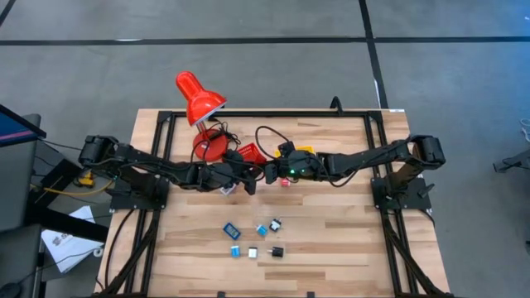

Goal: Pick & Place Office items
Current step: Put the red digital timer into the yellow bin

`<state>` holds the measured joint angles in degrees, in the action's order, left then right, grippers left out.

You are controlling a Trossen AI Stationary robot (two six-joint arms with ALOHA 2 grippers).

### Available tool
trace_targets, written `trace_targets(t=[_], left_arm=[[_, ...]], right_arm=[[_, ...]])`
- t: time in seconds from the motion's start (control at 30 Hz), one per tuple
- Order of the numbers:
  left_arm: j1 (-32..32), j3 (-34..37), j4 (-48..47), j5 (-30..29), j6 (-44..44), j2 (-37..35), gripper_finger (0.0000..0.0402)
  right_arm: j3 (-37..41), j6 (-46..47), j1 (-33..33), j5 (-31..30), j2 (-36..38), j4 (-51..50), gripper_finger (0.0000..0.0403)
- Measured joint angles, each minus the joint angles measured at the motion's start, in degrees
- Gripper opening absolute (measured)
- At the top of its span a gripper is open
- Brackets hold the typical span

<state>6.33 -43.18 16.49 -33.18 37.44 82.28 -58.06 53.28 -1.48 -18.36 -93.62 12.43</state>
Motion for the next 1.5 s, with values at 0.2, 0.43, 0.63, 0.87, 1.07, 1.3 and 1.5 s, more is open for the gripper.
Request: trace_targets(t=[0.2, 0.43, 0.63, 0.87, 1.07, 1.3, 1.5], left_arm=[[0.0, 0.0, 0.3, 0.3, -0.5, 0.0, 0.0204], [0.4, 0.0, -0.5, 0.6, -6.3, -1.9, 0.0273], [0.4, -0.1, -6.2, 0.7, -9.7, -6.2, 0.0308], [0.5, -0.1, -16.8, 0.6, -10.2, -12.9, 0.0321], [0.5, -0.1, -17.3, 0.6, -10.2, -17.1, 0.032], [0.5, -0.1, -17.8, 0.6, -10.2, -17.7, 0.0322], [0.5, 0.0, -17.6, 0.6, -10.2, -17.3, 0.032]], right_arm=[[0.0, -1.4, 0.0, 0.3, 0.0, 0.0, 0.0046], [0.1, -2.5, 0.6, 1.4, 0.5, -0.7, 0.0048], [0.2, -5.6, 1.8, 1.4, 3.8, -3.2, 0.0048], [0.2, -7.4, 5.0, 6.3, 10.6, -15.4, 0.0048], [0.1, -7.4, 10.6, 13.7, 13.3, -31.4, 0.0048], [0.1, -9.2, 17.5, 23.9, 7.7, -33.6, 0.0048], [0.1, -9.2, 22.0, 29.5, 2.8, -35.5, 0.0047]])
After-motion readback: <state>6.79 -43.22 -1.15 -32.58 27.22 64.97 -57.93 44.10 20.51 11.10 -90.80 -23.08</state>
